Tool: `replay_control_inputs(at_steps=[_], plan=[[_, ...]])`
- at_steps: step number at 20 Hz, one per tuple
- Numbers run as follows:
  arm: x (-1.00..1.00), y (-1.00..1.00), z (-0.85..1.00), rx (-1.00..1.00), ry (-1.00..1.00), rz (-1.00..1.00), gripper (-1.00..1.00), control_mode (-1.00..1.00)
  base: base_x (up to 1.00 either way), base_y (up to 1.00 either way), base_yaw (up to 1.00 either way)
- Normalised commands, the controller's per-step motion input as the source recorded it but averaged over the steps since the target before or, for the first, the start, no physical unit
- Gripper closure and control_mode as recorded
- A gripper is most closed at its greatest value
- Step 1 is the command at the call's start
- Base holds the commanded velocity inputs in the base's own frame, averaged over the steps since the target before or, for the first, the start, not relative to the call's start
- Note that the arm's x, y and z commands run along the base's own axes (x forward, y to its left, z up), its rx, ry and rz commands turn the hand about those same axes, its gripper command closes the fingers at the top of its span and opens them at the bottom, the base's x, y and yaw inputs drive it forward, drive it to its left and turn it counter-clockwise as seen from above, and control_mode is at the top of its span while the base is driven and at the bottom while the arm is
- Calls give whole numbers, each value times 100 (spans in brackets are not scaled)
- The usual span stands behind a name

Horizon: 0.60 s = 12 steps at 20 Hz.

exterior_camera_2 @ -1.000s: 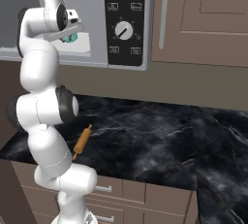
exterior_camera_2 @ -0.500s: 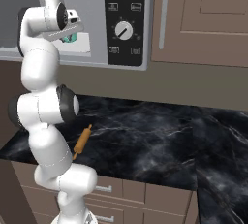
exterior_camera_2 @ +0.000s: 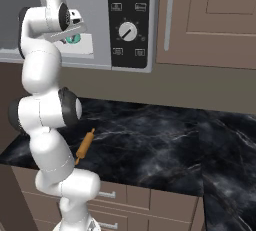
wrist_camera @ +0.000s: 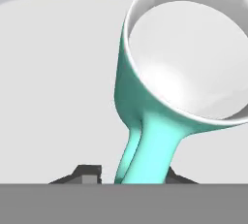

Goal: Pick the mug from the counter and place it inside the microwave. Then close the microwave.

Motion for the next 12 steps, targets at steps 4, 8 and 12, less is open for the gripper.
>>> replay_control_inputs(at_steps=[4, 8, 12], plan=[[0, 0, 0, 0, 0, 0, -100, -100, 0, 0, 0], [-19, 0, 0, 0, 0, 0, -100, -100, 0, 0, 0], [-64, 0, 2, 0, -7, 0, -100, -100, 0, 0, 0]])
